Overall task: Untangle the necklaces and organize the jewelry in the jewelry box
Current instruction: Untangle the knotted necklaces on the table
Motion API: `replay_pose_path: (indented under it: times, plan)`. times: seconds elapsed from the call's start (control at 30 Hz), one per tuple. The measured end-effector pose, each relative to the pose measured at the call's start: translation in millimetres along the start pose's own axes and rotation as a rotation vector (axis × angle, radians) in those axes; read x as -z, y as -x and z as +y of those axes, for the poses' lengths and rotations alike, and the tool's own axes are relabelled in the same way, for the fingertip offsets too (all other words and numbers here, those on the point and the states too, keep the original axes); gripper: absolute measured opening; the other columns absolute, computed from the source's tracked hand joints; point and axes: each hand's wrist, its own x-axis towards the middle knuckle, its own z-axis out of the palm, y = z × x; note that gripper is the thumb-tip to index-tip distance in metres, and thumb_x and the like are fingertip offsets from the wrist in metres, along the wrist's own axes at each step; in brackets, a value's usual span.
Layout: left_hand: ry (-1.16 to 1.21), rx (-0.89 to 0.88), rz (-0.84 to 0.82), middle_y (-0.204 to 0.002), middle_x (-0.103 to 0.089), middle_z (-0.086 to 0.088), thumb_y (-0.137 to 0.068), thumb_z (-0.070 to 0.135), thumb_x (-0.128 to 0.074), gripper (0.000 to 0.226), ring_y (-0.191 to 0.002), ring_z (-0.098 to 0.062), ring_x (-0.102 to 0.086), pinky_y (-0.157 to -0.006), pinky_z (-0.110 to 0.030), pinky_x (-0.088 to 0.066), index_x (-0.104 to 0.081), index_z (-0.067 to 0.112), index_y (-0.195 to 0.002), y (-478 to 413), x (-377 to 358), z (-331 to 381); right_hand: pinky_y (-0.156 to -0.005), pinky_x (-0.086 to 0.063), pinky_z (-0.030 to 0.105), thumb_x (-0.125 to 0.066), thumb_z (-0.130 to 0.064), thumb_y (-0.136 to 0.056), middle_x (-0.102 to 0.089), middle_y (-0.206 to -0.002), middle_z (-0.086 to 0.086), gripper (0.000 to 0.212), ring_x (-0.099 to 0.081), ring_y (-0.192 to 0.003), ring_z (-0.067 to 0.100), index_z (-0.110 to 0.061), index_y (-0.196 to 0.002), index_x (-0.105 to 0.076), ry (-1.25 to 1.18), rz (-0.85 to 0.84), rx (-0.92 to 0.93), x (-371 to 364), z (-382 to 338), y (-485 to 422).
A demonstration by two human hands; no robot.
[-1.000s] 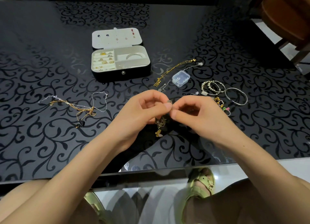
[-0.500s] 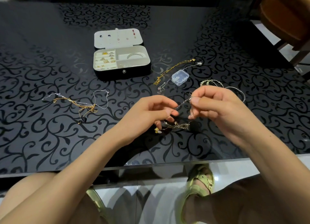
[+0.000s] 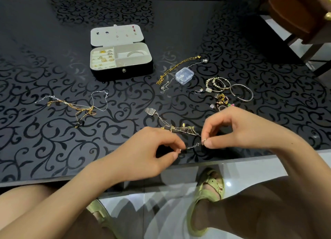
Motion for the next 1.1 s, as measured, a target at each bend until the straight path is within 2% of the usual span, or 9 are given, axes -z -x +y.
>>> replay_pose_path:
  times: [0.13, 0.23, 0.33, 0.43, 0.63, 0.73, 0.83, 1.0, 1.1]
  plan:
    - [0.008, -0.051, -0.033, -0.094, -0.07, 0.014, -0.081, 0.017, -0.062, 0.018, -0.092, 0.003, -0.061, -0.085, -0.012, -0.044, -0.075, 0.019, -0.093, 2, 5, -4, -0.079, -0.051, 0.029, -0.075, -0.016, -0.077, -0.07, -0.081, -0.003, 0.007, -0.065, -0.078, 0.008, -0.022, -0.075, -0.073, 0.122, -0.077, -0.065, -3, 6, 2]
    - [-0.007, -0.035, 0.106, -0.095, -0.07, 0.013, -0.081, 0.026, -0.056, 0.021, -0.094, 0.002, -0.062, -0.088, -0.016, -0.045, -0.074, 0.02, -0.09, -1, 12, -12, -0.082, -0.05, 0.032, -0.075, -0.02, -0.077, -0.069, -0.083, -0.007, 0.008, -0.064, -0.082, 0.007, -0.027, -0.073, -0.072, 0.151, -0.095, -0.073, -5, 7, 2]
    - [-0.24, 0.043, 0.263, -0.101, -0.069, 0.011, -0.085, 0.033, -0.044, 0.033, -0.098, -0.005, -0.061, -0.09, -0.027, -0.047, -0.07, 0.019, -0.099, -6, 14, -24, -0.084, -0.049, 0.033, -0.076, -0.023, -0.076, -0.067, -0.085, -0.01, 0.006, -0.063, -0.084, 0.005, -0.027, -0.074, -0.073, 0.173, -0.101, -0.063, -5, 6, 1]
    - [-0.456, 0.087, 0.254, -0.116, -0.066, 0.003, -0.089, 0.035, -0.035, 0.044, -0.11, -0.014, -0.058, -0.095, -0.024, -0.04, -0.066, 0.017, -0.113, -10, 11, -33, -0.081, -0.048, 0.03, -0.074, -0.028, -0.077, -0.067, -0.085, -0.012, 0.004, -0.062, -0.084, 0.004, -0.027, -0.073, -0.073, 0.194, -0.084, -0.065, -4, 6, 2]
    - [-0.544, 0.143, 0.263, -0.124, -0.062, -0.004, -0.092, 0.039, -0.032, 0.05, -0.124, -0.024, -0.052, -0.103, -0.035, -0.03, -0.061, 0.012, -0.122, -18, 12, -41, -0.081, -0.051, 0.037, -0.07, -0.035, -0.079, -0.068, -0.081, -0.012, 0.01, -0.064, -0.081, 0.007, -0.029, -0.07, -0.071, 0.223, -0.056, -0.096, -4, 6, -3]
    - [-0.56, 0.172, 0.26, -0.126, -0.061, -0.004, -0.091, 0.048, -0.031, 0.054, -0.126, -0.024, -0.049, -0.107, -0.045, -0.029, -0.063, 0.016, -0.121, -21, 15, -46, -0.074, -0.05, 0.025, -0.067, -0.034, -0.082, -0.069, -0.076, -0.011, 0.011, -0.063, -0.075, 0.002, -0.029, -0.073, -0.071, 0.251, 0.024, -0.088, -6, 5, -9]
    - [-0.592, 0.191, 0.244, -0.132, -0.056, -0.002, -0.085, 0.062, -0.032, 0.063, -0.133, -0.023, -0.041, -0.111, -0.054, -0.023, -0.061, 0.022, -0.125, -22, 15, -50, -0.061, -0.041, 0.009, -0.066, -0.028, -0.084, -0.068, -0.071, -0.011, 0.009, -0.057, -0.065, -0.006, -0.024, -0.079, -0.073, 0.303, 0.157, -0.081, -7, 4, -15]
    - [-0.567, 0.234, 0.167, -0.15, -0.034, 0.003, -0.073, 0.076, -0.026, 0.08, -0.144, -0.016, -0.016, -0.116, -0.053, -0.003, -0.044, 0.034, -0.138, -21, 20, -54, -0.069, -0.043, 0.022, -0.065, -0.027, -0.084, -0.064, -0.07, -0.01, 0.005, -0.057, -0.071, 0.004, -0.026, -0.087, -0.07, 0.435, 0.322, -0.131, -10, 10, -30]
    - [-0.556, 0.235, 0.103, -0.155, -0.022, 0.006, -0.069, 0.076, -0.023, 0.084, -0.146, -0.015, -0.007, -0.116, -0.054, 0.003, -0.034, 0.038, -0.142, -20, 27, -57, -0.068, -0.042, 0.024, -0.064, -0.027, -0.084, -0.06, -0.067, -0.013, 0.004, -0.054, -0.067, 0.002, -0.028, -0.087, -0.067, 0.433, 0.389, -0.137, -17, 11, -40]
